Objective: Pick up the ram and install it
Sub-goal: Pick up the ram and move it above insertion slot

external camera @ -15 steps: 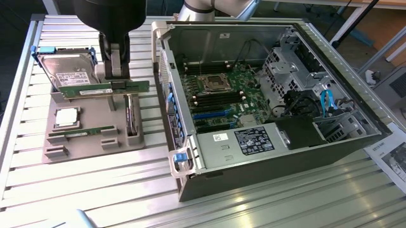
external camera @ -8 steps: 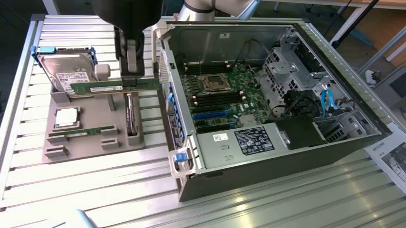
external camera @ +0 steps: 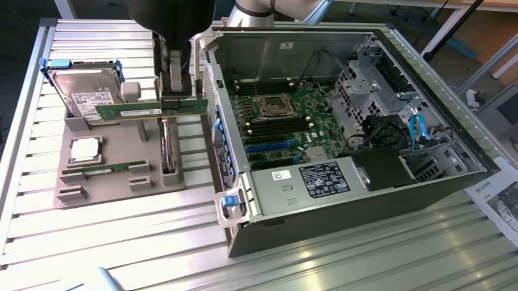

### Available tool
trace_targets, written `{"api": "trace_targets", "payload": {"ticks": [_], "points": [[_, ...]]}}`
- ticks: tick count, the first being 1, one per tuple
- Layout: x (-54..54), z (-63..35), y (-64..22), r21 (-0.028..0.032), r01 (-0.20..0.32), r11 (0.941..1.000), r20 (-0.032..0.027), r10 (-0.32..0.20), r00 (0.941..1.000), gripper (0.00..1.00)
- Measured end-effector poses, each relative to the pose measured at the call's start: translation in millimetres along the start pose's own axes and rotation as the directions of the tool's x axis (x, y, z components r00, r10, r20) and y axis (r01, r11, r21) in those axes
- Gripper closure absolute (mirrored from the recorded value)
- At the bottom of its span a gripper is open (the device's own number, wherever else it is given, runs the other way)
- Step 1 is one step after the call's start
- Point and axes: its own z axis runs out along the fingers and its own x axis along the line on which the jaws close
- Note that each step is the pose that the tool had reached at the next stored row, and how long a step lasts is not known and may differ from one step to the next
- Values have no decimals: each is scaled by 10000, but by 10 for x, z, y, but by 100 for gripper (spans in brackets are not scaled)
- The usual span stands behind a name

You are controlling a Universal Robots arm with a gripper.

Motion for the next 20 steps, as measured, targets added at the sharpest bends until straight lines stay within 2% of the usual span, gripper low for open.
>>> {"api": "trace_targets", "payload": {"ticks": [7,10,18,20], "points": [[0,-13,-171,0,1,10000,0,-1,10000,88],[1,-27,-338,0,1,10000,0,-1,10000,88],[1,-54,-677,0,2,10000,0,-2,10000,88],[2,-63,-800,0,3,10000,1,-3,10000,88]]}}
